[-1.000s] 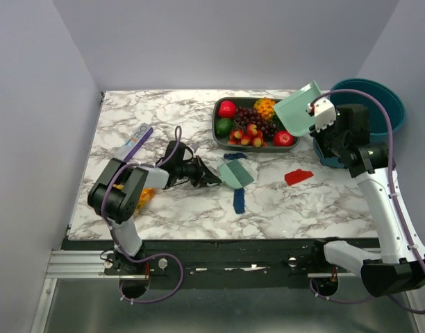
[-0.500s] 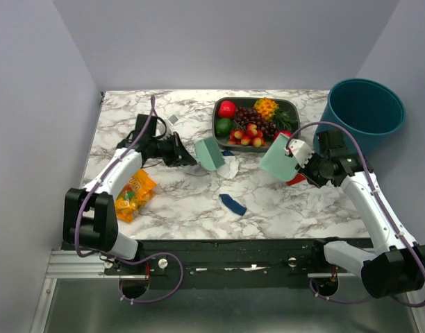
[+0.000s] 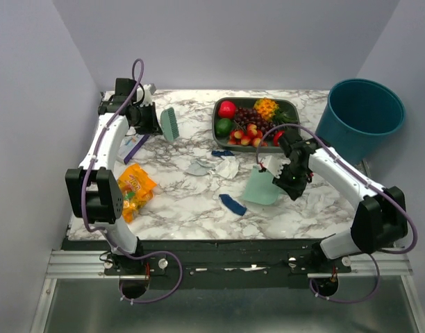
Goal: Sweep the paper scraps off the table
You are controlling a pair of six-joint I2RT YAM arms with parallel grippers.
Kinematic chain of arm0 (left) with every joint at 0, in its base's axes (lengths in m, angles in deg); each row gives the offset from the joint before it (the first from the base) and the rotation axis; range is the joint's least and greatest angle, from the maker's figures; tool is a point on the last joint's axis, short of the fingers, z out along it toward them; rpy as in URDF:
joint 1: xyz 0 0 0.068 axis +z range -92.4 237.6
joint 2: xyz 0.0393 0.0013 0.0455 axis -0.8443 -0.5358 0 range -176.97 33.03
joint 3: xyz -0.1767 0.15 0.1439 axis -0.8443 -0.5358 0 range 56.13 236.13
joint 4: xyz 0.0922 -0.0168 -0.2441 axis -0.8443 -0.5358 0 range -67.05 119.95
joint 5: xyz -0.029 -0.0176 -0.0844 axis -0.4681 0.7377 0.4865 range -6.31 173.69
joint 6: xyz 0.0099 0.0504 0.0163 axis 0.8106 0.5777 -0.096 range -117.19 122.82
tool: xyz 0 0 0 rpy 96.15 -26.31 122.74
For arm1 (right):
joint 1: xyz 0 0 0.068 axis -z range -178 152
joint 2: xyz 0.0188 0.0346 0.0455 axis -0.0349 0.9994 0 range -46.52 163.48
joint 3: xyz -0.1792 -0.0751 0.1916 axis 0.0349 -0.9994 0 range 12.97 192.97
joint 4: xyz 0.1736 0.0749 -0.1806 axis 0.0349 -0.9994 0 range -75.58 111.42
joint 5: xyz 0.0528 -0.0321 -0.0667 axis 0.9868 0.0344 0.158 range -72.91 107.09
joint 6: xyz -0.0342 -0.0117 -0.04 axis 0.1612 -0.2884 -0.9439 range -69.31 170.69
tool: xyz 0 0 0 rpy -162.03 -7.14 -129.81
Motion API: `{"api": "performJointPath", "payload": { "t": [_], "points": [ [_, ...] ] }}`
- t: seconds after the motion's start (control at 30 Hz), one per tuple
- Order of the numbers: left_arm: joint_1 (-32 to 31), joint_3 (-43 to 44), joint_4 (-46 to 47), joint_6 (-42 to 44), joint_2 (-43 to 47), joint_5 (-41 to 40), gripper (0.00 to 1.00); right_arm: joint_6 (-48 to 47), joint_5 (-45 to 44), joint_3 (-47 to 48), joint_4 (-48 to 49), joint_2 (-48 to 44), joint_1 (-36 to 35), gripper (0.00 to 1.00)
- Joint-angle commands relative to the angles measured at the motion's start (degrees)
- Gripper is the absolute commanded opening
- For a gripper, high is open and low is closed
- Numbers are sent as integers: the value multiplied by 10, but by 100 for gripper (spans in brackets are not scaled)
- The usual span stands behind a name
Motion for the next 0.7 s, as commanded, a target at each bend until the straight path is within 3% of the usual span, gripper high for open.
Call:
{"api": "performJointPath", "payload": {
  "t": [0.0,0.13,0.27,0.4,0.67],
  "points": [
    [-1,89,-92,80,-76,-102,0,92,11,73,-56,53,-10,1],
    [-8,166,-141,112,-116,-114,0,102,10,79,-87,71,-21,0],
    [-10,204,-202,137,-154,-69,0,112,-6,48,-77,76,-25,1],
    [-10,192,-221,131,-166,25,0,116,-30,40,-60,96,-26,0],
    [-43,125,-213,106,-179,95,0,120,-42,108,-40,174,-46,1]
  ]
}}
